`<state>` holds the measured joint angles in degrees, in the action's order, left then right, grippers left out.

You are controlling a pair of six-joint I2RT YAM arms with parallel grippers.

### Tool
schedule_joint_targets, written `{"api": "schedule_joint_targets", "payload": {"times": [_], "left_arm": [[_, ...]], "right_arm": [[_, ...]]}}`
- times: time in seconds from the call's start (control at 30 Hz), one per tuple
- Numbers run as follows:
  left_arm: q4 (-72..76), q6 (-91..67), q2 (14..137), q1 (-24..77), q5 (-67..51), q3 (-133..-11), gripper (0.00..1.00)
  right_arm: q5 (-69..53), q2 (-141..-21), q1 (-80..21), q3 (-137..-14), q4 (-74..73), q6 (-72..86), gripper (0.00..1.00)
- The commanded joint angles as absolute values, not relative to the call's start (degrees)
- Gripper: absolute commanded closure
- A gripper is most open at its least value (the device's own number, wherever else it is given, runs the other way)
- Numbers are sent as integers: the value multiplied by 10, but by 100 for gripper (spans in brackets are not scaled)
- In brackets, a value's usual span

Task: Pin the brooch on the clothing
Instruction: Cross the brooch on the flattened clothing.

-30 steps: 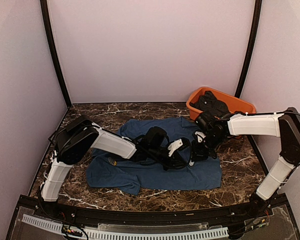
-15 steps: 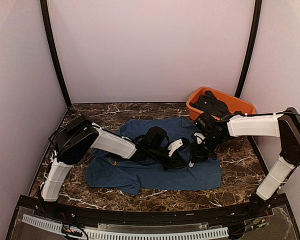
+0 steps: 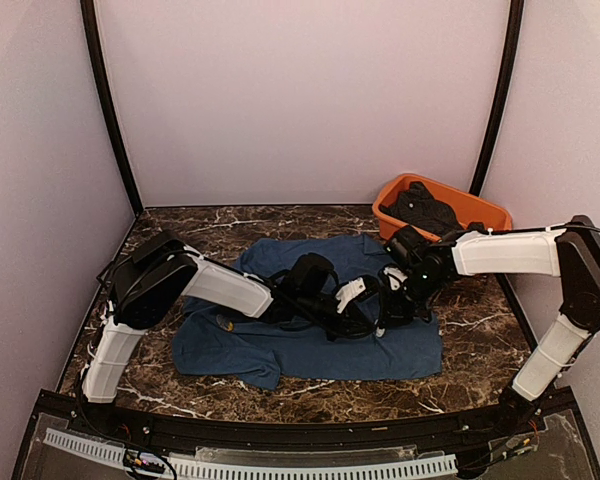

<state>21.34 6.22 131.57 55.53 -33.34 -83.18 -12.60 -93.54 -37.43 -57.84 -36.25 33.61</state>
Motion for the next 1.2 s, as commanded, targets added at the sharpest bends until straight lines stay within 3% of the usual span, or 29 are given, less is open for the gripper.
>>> {"api": "schedule_joint_targets", "payload": {"times": [0.0,0.67,0.87,1.17], "left_arm": [[213,59,1304,560,-332,-835,99],[209,62,1306,560,-335,-838,99],[210,63,1305,560,-344,-837,99],[222,61,1303,560,-366,-829,99]], "right_arm": [[-133,-925,-386,-576,-346,318,100],[-156,-912,-401,-577,-351,286,100],[-64,-921,-396,-589,-393,319,100],[-47,-932,-381,-599,-396,337,100]]}}
